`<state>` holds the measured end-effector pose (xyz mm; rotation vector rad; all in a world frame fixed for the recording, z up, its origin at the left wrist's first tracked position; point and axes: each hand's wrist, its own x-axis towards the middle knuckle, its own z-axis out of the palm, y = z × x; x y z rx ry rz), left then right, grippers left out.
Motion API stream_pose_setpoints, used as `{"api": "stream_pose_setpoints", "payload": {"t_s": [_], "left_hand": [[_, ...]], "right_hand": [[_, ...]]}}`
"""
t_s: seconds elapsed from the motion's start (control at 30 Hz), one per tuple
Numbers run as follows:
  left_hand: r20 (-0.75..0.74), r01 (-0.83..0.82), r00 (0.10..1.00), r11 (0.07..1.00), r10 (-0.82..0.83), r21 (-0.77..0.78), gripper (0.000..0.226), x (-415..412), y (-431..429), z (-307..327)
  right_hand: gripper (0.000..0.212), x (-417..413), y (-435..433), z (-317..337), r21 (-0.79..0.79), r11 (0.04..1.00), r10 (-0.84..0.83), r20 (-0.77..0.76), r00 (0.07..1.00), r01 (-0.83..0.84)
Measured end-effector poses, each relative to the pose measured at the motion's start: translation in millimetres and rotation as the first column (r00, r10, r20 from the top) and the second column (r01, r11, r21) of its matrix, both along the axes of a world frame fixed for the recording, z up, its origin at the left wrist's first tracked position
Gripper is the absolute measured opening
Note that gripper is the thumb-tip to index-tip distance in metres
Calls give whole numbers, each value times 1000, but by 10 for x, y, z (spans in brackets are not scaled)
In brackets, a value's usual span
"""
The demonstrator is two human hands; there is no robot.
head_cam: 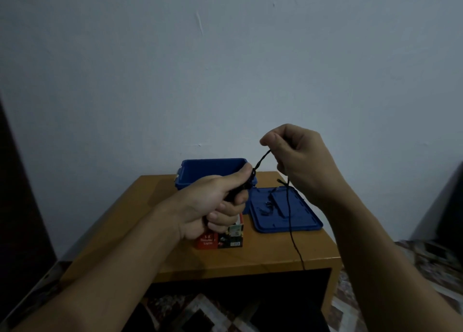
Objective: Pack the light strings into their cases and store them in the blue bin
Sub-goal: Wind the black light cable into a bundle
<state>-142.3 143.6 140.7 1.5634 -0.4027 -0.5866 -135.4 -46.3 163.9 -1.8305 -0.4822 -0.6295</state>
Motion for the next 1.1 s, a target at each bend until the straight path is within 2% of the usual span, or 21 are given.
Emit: {"api": "stream_pose_setpoints", "payload": {"t_s": [0.13, 0.33, 0.5, 0.67, 0.73, 0.83, 0.9, 1.0, 1.1], "left_hand": [[-3, 51, 999, 999, -52, -12, 44, -10, 21, -11], [9, 90, 996, 984, -89, -151, 22, -2, 73, -90], [-31, 83, 996, 984, -88, -155, 19, 23, 55, -93], [-116, 103, 987, 989, -116, -110, 21, 14, 27, -55], [-130, 101, 986, 994, -107, -49, 29, 3, 14, -43], [-79, 60, 995, 996, -55, 68, 44, -1, -24, -58], [-58, 48, 997, 995, -43, 88, 49, -3, -40, -63], [-109, 202, 975, 978, -195, 53, 51, -34, -19, -43], [-95, 415, 901, 905, -423, -93, 54, -117, 3, -9]], "right_hand": [[21, 11, -6, 4, -2, 1000, 0, -14, 1000, 0], [20, 44, -16, 24, 3, 1000, -3, -23, 1000, 3], [20, 61, 0, 44, -18, 1000, -17, -6, 1000, 16], [20, 63, 33, 79, -28, 1000, -11, 9, 1000, 11], [20, 55, 55, 95, -41, 999, -2, 17, 1000, 2], [19, 54, 76, 105, -56, 998, 16, 25, 1000, -15], [18, 44, 84, 112, -52, 998, 23, 36, 999, -21], [18, 44, 90, 103, -48, 998, 34, 40, 999, -32], [19, 43, 84, 50, -61, 995, 83, 24, 996, -81]]}}
